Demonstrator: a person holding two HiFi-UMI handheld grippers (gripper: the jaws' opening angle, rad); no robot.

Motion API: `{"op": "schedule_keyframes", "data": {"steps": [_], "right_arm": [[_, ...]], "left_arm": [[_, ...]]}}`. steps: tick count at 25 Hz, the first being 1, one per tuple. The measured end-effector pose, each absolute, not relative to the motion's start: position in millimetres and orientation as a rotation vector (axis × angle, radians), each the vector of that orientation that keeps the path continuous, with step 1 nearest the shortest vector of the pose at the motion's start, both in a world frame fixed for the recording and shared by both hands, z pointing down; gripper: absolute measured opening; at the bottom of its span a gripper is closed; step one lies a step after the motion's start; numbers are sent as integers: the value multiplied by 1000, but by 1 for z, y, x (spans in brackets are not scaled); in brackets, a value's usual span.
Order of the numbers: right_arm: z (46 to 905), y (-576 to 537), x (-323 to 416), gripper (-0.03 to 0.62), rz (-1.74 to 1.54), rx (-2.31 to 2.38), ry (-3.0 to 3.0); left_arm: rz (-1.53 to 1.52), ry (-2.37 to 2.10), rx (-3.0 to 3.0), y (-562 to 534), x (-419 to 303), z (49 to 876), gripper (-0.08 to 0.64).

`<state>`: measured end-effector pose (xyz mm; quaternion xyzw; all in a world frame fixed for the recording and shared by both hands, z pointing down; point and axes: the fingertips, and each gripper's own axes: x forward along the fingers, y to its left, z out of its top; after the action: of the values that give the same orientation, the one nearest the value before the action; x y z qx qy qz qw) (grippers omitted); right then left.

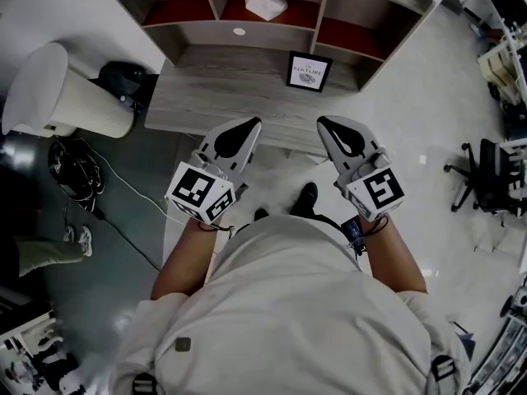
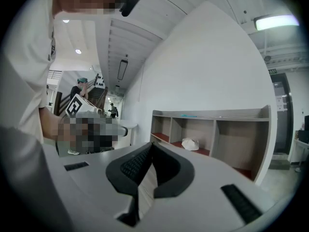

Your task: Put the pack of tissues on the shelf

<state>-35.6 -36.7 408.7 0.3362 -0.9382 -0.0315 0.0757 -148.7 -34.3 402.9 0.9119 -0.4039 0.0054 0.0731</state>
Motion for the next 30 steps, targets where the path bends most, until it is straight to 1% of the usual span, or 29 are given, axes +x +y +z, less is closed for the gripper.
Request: {"op": "schedule_keyframes", "data": {"steps": [6, 16, 20, 27, 30], "right_arm": [[410, 8, -68, 20, -115, 1019, -2812], [411, 83, -92, 20, -127, 1032, -2794], [411, 102, -98, 20, -149, 1052, -2786], [419, 124, -112, 20, -84, 1073, -2780], [421, 128, -114, 20, -131, 1045, -2790]], "left_arm": [[-14, -1190, 2766, 3, -180, 397, 14], [-14, -1208, 2790, 65, -214, 393, 14], [-6, -1199, 2807, 82, -226, 394, 14], [-13, -1205, 2801, 102, -241, 393, 14], [-11, -1207, 2796, 105, -244, 395, 14]]}}
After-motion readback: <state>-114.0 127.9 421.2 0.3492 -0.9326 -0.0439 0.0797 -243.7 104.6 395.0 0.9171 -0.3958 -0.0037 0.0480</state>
